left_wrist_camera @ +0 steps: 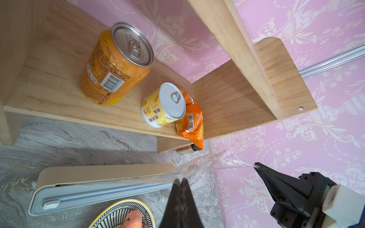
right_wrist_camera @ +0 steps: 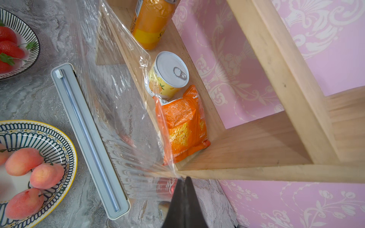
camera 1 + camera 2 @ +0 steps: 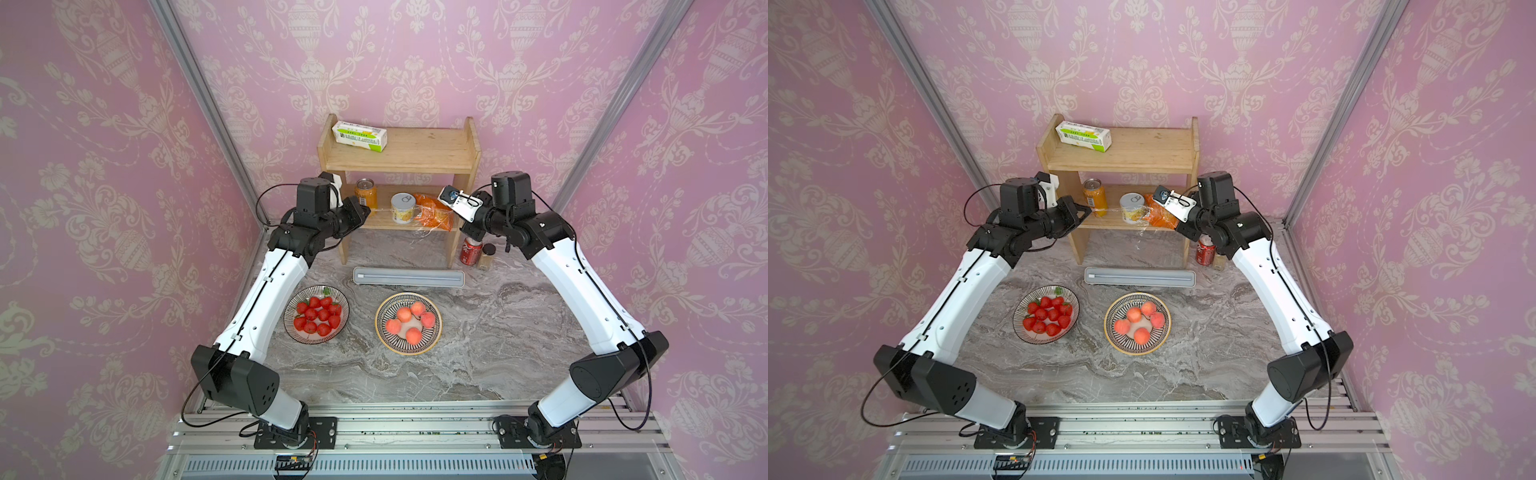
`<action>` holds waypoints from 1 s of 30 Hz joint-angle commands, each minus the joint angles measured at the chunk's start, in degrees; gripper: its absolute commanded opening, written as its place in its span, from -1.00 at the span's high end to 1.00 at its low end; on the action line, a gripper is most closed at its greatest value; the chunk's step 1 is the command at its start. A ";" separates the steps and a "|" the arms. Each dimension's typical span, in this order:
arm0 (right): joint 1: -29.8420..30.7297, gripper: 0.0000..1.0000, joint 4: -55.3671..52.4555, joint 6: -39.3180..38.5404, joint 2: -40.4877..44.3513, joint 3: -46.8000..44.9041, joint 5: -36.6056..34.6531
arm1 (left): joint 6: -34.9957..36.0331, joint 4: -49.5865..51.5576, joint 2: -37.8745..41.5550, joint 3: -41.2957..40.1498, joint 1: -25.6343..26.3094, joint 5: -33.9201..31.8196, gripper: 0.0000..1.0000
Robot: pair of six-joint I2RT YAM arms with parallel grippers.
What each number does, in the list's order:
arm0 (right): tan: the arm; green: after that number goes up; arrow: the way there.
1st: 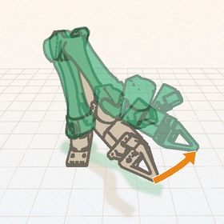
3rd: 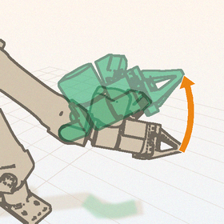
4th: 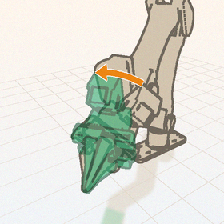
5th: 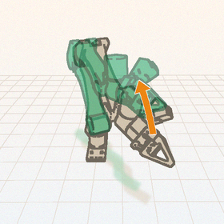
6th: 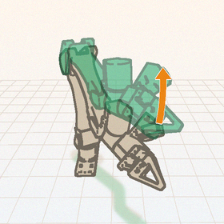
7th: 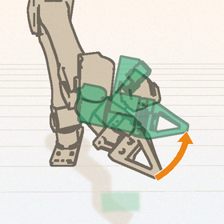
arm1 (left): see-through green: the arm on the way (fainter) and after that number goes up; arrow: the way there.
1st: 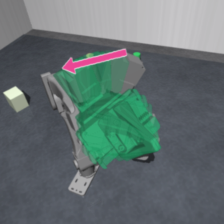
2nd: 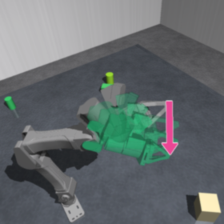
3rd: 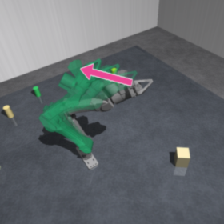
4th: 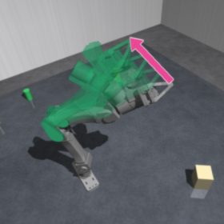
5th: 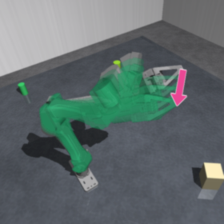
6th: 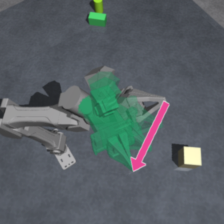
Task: Wrap the plate with plastic wrap
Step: Pull the plastic wrap from the plastic wrap cutting box.
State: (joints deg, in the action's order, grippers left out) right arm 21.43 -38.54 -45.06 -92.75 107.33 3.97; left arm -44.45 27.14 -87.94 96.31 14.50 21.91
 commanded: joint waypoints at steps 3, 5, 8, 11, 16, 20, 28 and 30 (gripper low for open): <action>0.51 1.00 2.16 -0.12 2.56 2.12 -0.98 | 1.92 -1.00 2.16 3.00 0.59 -1.31 1.00; 0.50 1.00 2.24 -0.06 2.59 2.10 -1.07 | 2.02 -0.96 2.16 3.14 0.66 -1.35 1.00; 0.52 1.00 2.46 -0.11 2.68 2.16 -1.15 | 2.08 -0.85 2.25 3.42 0.74 -1.57 1.00; 0.54 1.00 2.42 -0.12 2.71 2.54 -1.31 | 2.00 -0.80 2.34 3.87 0.86 -1.70 1.00; 0.78 1.00 2.49 -0.12 2.82 3.06 -1.41 | 2.35 -0.24 2.26 4.92 1.09 -1.96 1.00; 0.84 1.00 2.42 -0.20 2.77 3.72 -1.58 | 2.58 -0.01 2.34 5.52 1.24 -2.14 1.00; 1.04 1.00 2.32 -0.21 2.88 4.47 -2.18 | 2.89 0.50 2.34 6.57 1.58 -2.63 1.00; 1.01 1.00 2.38 -0.21 2.88 4.64 -2.26 | 3.12 0.79 2.25 7.09 1.56 -2.74 1.00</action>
State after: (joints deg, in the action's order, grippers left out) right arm 21.91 -38.48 -45.06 -92.75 109.56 2.61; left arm -43.24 29.08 -87.83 100.29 15.62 20.36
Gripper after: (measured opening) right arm 0.037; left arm 0.039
